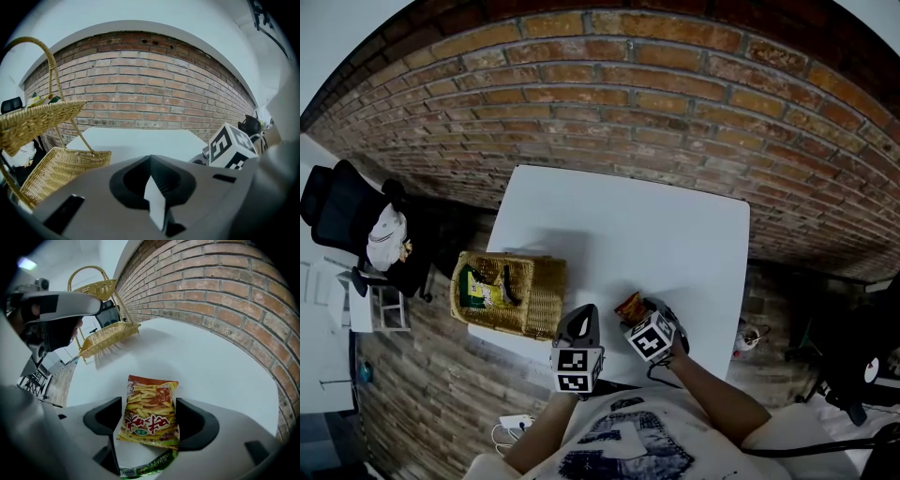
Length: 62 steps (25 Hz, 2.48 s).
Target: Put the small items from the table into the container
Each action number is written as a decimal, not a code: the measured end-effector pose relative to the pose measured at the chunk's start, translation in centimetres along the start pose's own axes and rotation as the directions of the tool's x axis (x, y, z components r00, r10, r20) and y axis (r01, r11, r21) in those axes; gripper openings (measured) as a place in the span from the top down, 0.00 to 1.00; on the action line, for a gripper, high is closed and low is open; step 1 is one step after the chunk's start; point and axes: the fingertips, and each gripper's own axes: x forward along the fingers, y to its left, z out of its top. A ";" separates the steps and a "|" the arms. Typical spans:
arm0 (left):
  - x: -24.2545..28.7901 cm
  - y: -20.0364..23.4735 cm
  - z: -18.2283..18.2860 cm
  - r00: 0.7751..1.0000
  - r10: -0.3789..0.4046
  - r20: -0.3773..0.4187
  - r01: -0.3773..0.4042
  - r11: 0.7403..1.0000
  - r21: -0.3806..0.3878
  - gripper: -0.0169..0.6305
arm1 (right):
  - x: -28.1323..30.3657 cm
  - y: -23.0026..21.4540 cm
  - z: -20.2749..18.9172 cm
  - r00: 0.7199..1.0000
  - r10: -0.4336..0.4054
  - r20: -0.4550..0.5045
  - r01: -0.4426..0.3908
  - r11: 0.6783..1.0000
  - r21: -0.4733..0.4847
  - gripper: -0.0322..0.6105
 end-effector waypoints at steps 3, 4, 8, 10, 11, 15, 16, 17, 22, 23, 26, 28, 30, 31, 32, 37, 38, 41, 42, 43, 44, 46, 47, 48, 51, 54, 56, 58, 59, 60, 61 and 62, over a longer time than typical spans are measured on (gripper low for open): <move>-0.4 -0.1 -0.2 1.000 0.005 -0.003 -0.005 1.000 -0.003 0.90 | -0.1 0.0 -0.2 1.000 -0.008 -0.003 0.008 1.000 -0.003 0.37; -0.5 -0.1 -0.3 1.000 0.006 -0.003 -0.006 1.000 0.002 0.90 | -0.2 0.0 -0.3 1.000 -0.013 -0.005 0.012 1.000 -0.005 0.37; -0.9 -0.1 -0.6 1.000 0.008 0.002 -0.008 1.000 0.012 0.90 | -0.2 0.1 -0.7 0.999 -0.036 -0.010 0.035 0.999 -0.016 0.39; -1.1 0.0 -0.7 1.000 0.009 -0.002 -0.009 1.000 0.007 0.90 | -0.3 0.1 -0.8 0.999 -0.043 -0.009 0.042 0.999 -0.017 0.41; -1.3 0.0 -0.7 1.000 0.012 -0.002 -0.012 1.000 0.005 0.90 | -0.3 0.1 -0.8 0.999 -0.045 -0.009 0.045 0.999 -0.017 0.42; -1.8 0.2 -0.7 1.000 0.017 0.008 -0.017 1.000 -0.003 0.90 | -0.6 0.2 -1.0 0.998 -0.057 -0.007 0.057 0.998 -0.016 0.48; -2.0 0.1 -0.8 1.000 0.017 0.008 -0.017 1.000 -0.003 0.90 | -0.7 0.3 -1.1 0.998 -0.060 -0.007 0.060 0.998 -0.016 0.48; -2.1 0.1 -0.9 1.000 0.018 0.006 -0.018 1.000 -0.001 0.90 | -0.7 0.3 -1.2 0.998 -0.063 -0.007 0.063 0.998 -0.017 0.48; -2.6 0.0 -0.9 1.000 0.012 0.018 -0.012 1.000 0.004 0.90 | -1.2 0.3 -1.3 0.996 -0.086 0.007 0.086 0.996 -0.008 0.55; -2.8 0.0 -1.0 1.000 0.011 0.020 -0.011 1.000 0.006 0.90 | -1.4 0.3 -1.3 0.996 -0.089 0.008 0.089 0.996 -0.004 0.55; -3.4 0.0 -0.9 1.000 0.008 0.021 -0.008 1.000 0.012 0.90 | -1.9 0.2 -1.5 0.994 -0.105 0.015 0.105 0.994 0.009 0.56; -3.7 0.1 -0.7 1.000 0.007 0.026 -0.008 1.000 0.014 0.90 | -2.3 0.1 -1.4 0.993 -0.117 0.030 0.116 0.993 0.027 0.56; -4.0 0.3 -0.7 0.999 0.005 0.035 -0.005 1.000 0.016 0.90 | -2.7 0.1 -1.2 0.990 -0.131 0.046 0.129 0.991 0.041 0.56; -4.2 0.4 -0.7 0.999 0.004 0.037 -0.004 1.000 0.017 0.90 | -3.0 0.0 -1.1 0.989 -0.138 0.053 0.136 0.990 0.046 0.56; -4.4 0.5 -0.7 0.999 0.002 0.038 -0.003 1.000 0.019 0.90 | -3.2 0.0 -1.0 0.988 -0.146 0.059 0.143 0.988 0.051 0.56; -5.3 0.7 -0.6 0.999 -0.020 0.041 0.019 0.999 0.034 0.90 | -4.5 -0.1 -0.6 0.979 -0.188 0.083 0.180 0.979 0.091 0.56; -5.4 0.8 -0.5 0.999 -0.026 0.044 0.024 0.999 0.037 0.90 | -4.8 -0.1 -0.5 0.977 -0.196 0.087 0.187 0.977 0.100 0.56; -6.0 0.8 -0.2 0.997 -0.043 0.057 0.040 0.998 0.050 0.90 | -5.7 0.0 -0.2 0.970 -0.218 0.104 0.204 0.970 0.133 0.56; -6.2 0.9 -0.1 0.997 -0.049 0.060 0.046 0.998 0.053 0.90 | -6.0 0.1 -0.1 0.968 -0.227 0.110 0.210 0.967 0.145 0.56; -6.4 0.9 0.1 0.996 -0.055 0.064 0.051 0.997 0.056 0.90 | -6.3 0.1 0.1 0.965 -0.236 0.116 0.217 0.964 0.156 0.56; -6.6 1.0 0.3 0.996 -0.061 0.069 0.057 0.997 0.060 0.90 | -6.7 0.2 0.3 0.962 -0.246 0.122 0.224 0.960 0.167 0.56; -7.1 1.2 0.8 0.994 -0.071 0.082 0.066 0.995 0.069 0.90 | -7.4 0.2 0.7 0.955 -0.266 0.132 0.241 0.953 0.183 0.56; -7.3 1.3 1.0 0.993 -0.078 0.088 0.071 0.995 0.071 0.90 | -7.7 0.2 0.9 0.951 -0.277 0.137 0.250 0.950 0.190 0.56; -7.5 1.5 1.2 0.992 -0.083 0.094 0.077 0.994 0.073 0.90 | -8.0 0.2 1.1 0.947 -0.288 0.141 0.258 0.946 0.198 0.56; -8.1 2.2 1.7 0.989 -0.095 0.114 0.086 0.993 0.079 0.90 | -9.1 0.4 1.8 0.934 -0.321 0.155 0.284 0.933 0.223 0.56; -9.0 3.1 2.1 0.986 -0.106 0.132 0.095 0.991 0.090 0.90 | -10.1 0.7 2.5 0.921 -0.351 0.171 0.305 0.920 0.246 0.56; -9.6 3.6 2.5 0.983 -0.113 0.142 0.100 0.990 0.096 0.90 | -10.7 1.0 3.0 0.912 -0.369 0.181 0.318 0.913 0.257 0.56; -10.2 4.0 2.8 0.981 -0.122 0.152 0.108 0.989 0.101 0.90 | -11.4 1.4 3.6 0.903 -0.386 0.187 0.330 0.905 0.269 0.56; -10.6 4.3 3.0 0.979 -0.128 0.156 0.113 0.988 0.103 0.90 | -11.8 1.7 3.9 0.899 -0.394 0.190 0.336 0.900 0.276 0.56; -10.9 4.5 3.1 0.978 -0.134 0.160 0.118 0.987 0.106 0.90 | -12.1 2.0 4.2 0.895 -0.402 0.195 0.341 0.896 0.283 0.56; -11.3 4.7 3.2 0.977 -0.140 0.163 0.123 0.986 0.110 0.90 | -12.4 2.4 4.6 0.890 -0.409 0.202 0.345 0.893 0.289 0.56; -11.7 5.0 3.3 0.975 -0.146 0.167 0.128 0.985 0.114 0.90 | -12.7 2.8 5.0 0.885 -0.416 0.210 0.348 0.890 0.295 0.56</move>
